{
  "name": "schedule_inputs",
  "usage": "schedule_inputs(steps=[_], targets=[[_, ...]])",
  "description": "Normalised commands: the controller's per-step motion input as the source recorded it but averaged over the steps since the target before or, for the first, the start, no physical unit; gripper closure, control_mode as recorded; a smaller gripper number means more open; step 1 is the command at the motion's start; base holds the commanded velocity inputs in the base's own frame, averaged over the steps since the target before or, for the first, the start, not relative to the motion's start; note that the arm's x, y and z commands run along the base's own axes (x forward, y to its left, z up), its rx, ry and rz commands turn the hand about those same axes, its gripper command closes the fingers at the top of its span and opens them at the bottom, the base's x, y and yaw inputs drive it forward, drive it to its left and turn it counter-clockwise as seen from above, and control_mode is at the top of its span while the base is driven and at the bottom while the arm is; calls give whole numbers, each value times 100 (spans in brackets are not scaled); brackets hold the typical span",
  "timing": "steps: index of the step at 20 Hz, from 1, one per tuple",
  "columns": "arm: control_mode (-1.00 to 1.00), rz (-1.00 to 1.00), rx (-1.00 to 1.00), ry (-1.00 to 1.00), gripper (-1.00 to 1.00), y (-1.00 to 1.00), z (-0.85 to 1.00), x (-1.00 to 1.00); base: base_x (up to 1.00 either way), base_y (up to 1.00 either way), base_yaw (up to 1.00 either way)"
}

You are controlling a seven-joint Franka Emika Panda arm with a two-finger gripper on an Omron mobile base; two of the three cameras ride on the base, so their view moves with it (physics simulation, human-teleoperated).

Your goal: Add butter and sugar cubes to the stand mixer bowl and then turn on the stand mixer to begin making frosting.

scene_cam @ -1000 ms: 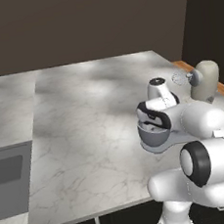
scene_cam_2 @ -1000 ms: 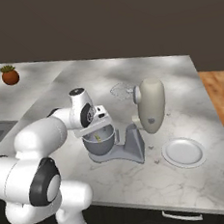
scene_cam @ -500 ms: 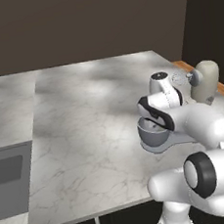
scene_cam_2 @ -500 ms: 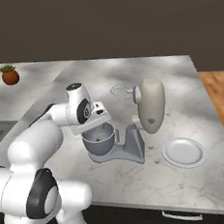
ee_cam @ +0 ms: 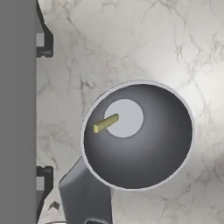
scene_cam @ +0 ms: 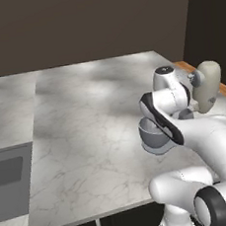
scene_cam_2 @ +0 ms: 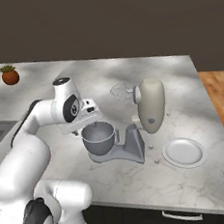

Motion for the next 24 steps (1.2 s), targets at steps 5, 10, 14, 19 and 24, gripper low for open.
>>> schedule_inputs(steps=[5, 10, 14, 19, 24], targets=[[-100, -6, 3, -7, -100, 9, 44, -71, 0, 0, 0], [-100, -26, 15, -8, -100, -8, 7, -80, 0, 0, 0], [-100, -21, 15, -10, -100, -35, 0, -84, 0, 0, 0], [-100, -20, 13, -7, -100, -52, -5, -69, 0, 0, 0], [-100, -17, 8, -4, -100, -63, -20, -45, 0, 0, 0]])
